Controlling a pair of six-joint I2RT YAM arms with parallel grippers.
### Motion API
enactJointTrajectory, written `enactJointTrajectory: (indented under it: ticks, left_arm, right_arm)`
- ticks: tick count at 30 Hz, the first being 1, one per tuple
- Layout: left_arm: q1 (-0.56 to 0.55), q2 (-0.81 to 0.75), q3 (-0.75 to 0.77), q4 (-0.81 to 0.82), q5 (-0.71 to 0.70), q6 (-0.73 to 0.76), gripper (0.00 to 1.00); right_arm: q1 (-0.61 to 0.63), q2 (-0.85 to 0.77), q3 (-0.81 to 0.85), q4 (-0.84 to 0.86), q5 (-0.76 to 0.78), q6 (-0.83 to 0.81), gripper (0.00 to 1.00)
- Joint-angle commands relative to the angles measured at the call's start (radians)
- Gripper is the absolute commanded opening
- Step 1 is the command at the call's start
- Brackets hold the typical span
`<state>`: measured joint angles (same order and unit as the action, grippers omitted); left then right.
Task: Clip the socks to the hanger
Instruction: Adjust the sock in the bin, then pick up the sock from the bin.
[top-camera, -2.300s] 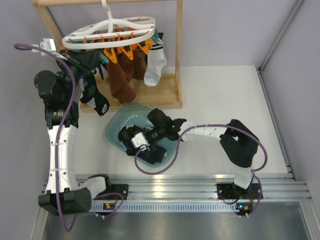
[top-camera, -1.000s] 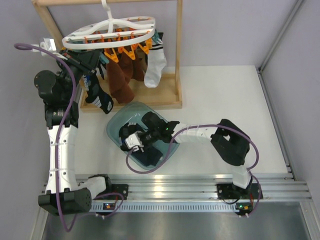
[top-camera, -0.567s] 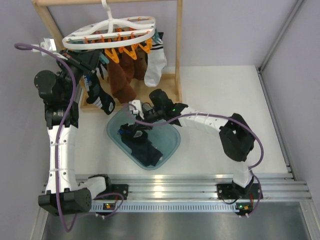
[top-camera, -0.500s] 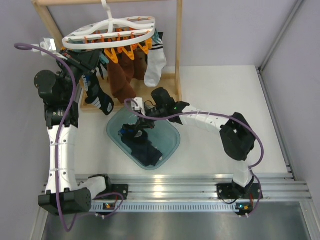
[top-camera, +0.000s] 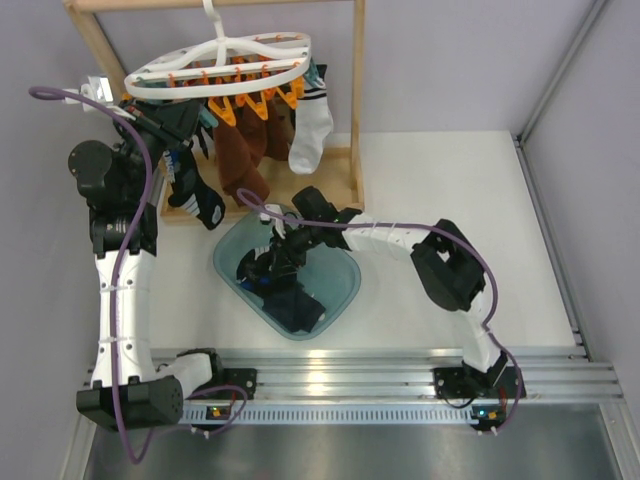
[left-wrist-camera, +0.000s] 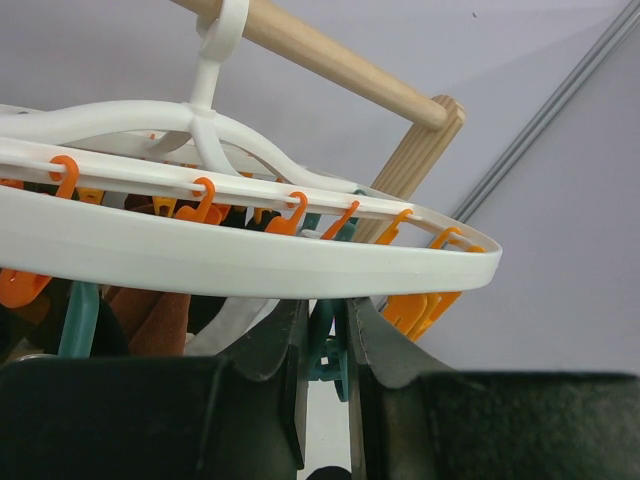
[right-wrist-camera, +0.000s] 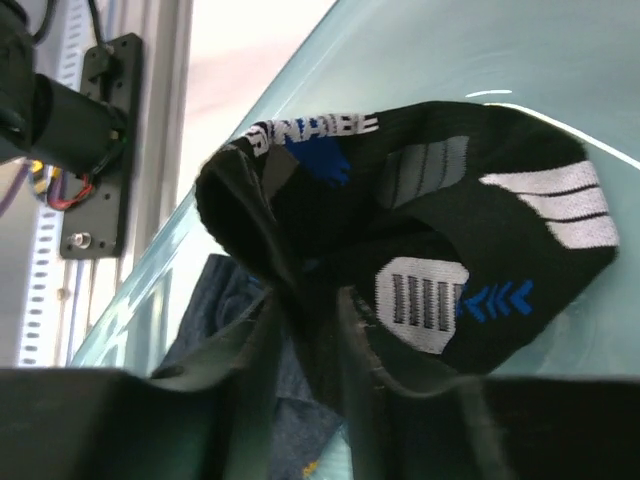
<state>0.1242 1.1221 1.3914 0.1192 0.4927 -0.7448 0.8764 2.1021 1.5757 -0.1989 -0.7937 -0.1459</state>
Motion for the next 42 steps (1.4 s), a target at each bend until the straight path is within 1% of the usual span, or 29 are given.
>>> enactJointTrajectory:
  ticks: [1, 2, 3, 4, 7, 9, 11, 12, 13, 14, 16, 18, 19, 20, 21, 23, 25, 27, 31, 33, 39, 42]
  left_arm:
    - [0.005, 0.021, 0.018, -0.009, -0.031, 0.010, 0.00]
    - [0.005, 0.022, 0.017, -0.007, -0.031, 0.010, 0.00]
    - [0.005, 0.022, 0.017, -0.007, -0.031, 0.010, 0.00]
    - [0.006, 0.021, 0.015, -0.006, -0.031, 0.010, 0.00]
    - [0.005, 0.019, 0.014, -0.007, -0.034, 0.012, 0.00]
    - [0.005, 0.018, 0.014, -0.006, -0.034, 0.015, 0.00]
    - [0.005, 0.016, 0.014, -0.006, -0.032, 0.016, 0.00]
    - [0.005, 0.016, 0.014, -0.007, -0.032, 0.018, 0.00]
    - [0.005, 0.015, 0.014, -0.006, -0.031, 0.019, 0.00]
    - [0.005, 0.013, 0.012, -0.007, -0.032, 0.021, 0.00]
    - [0.006, 0.013, 0.012, -0.009, -0.029, 0.021, 0.00]
    - [0.005, 0.015, 0.017, -0.007, -0.028, 0.019, 0.00]
    - [0.005, 0.016, 0.017, -0.009, -0.029, 0.019, 0.00]
    - [0.005, 0.015, 0.018, -0.007, -0.029, 0.019, 0.00]
    - [0.005, 0.016, 0.018, -0.009, -0.031, 0.018, 0.00]
    - [0.005, 0.015, 0.014, -0.007, -0.031, 0.016, 0.00]
    - [0.006, 0.016, 0.009, -0.001, -0.032, 0.012, 0.00]
    - [0.005, 0.015, 0.006, 0.000, -0.029, 0.010, 0.00]
    - [0.006, 0.018, 0.012, 0.000, -0.029, 0.013, 0.00]
    - [0.006, 0.018, 0.015, -0.003, -0.029, 0.018, 0.00]
    - [0.006, 0.019, 0.017, -0.004, -0.029, 0.016, 0.00]
    - [0.006, 0.019, 0.015, -0.001, -0.028, 0.013, 0.00]
  right_arm:
    - [0.004, 0.001, 0.037, 0.095, -0.082, 0.069, 0.32]
    - [0.006, 0.001, 0.033, 0.117, -0.104, 0.094, 0.34]
    - [0.004, -0.002, 0.026, 0.133, -0.140, 0.106, 0.41]
    - [0.004, -0.007, 0.021, 0.150, -0.163, 0.121, 0.44]
    - [0.006, -0.020, -0.014, 0.226, -0.214, 0.140, 0.50]
    - [0.009, -0.024, -0.023, 0.230, -0.222, 0.123, 0.54]
    - [0.027, -0.030, -0.025, 0.208, -0.200, 0.056, 0.55]
    - [0.036, -0.033, -0.029, 0.202, -0.165, 0.030, 0.57]
    - [0.058, -0.039, -0.028, 0.159, -0.150, -0.006, 0.57]
    - [0.068, -0.043, -0.032, 0.147, -0.127, -0.077, 0.58]
    - [0.097, -0.077, -0.077, 0.157, -0.075, -0.147, 0.71]
    - [0.110, -0.100, -0.138, 0.182, -0.020, -0.217, 0.81]
    - [0.119, -0.123, -0.155, 0.191, -0.004, -0.236, 0.83]
    - [0.121, -0.134, -0.175, 0.258, 0.010, -0.260, 0.85]
    - [0.122, -0.148, -0.222, 0.295, 0.034, -0.274, 0.90]
    - [0.127, -0.169, -0.256, 0.352, 0.050, -0.322, 0.93]
    - [0.127, -0.174, -0.264, 0.380, 0.057, -0.330, 0.99]
    - [0.127, -0.171, -0.243, 0.378, 0.030, -0.336, 1.00]
    - [0.141, -0.151, -0.207, 0.378, 0.005, -0.296, 1.00]
    - [0.147, -0.139, -0.189, 0.359, -0.010, -0.282, 0.98]
    - [0.156, -0.111, -0.194, 0.359, -0.047, -0.247, 0.97]
    - [0.159, -0.091, -0.169, 0.323, -0.073, -0.235, 0.93]
